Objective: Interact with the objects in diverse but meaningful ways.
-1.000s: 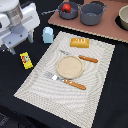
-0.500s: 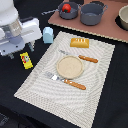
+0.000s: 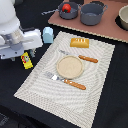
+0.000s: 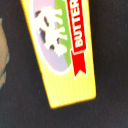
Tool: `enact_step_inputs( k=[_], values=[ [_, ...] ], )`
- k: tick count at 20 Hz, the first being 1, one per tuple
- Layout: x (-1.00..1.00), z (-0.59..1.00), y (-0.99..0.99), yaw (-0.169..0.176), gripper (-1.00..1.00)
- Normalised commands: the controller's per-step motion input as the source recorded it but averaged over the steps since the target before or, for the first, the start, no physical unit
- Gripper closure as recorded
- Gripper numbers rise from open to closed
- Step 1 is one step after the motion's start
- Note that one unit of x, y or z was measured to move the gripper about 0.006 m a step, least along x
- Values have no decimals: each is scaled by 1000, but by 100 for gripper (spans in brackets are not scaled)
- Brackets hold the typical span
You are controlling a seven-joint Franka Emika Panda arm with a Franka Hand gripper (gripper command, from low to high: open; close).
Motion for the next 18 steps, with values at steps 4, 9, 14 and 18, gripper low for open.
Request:
enact_step_inputs(
  k=[4, 9, 14, 18],
  values=[
    [30, -355, 0, -43, 100],
    [17, -283, 0, -40, 100],
    [0, -29, 0, -15, 100],
    [26, 67, 58, 0, 100]
  ],
)
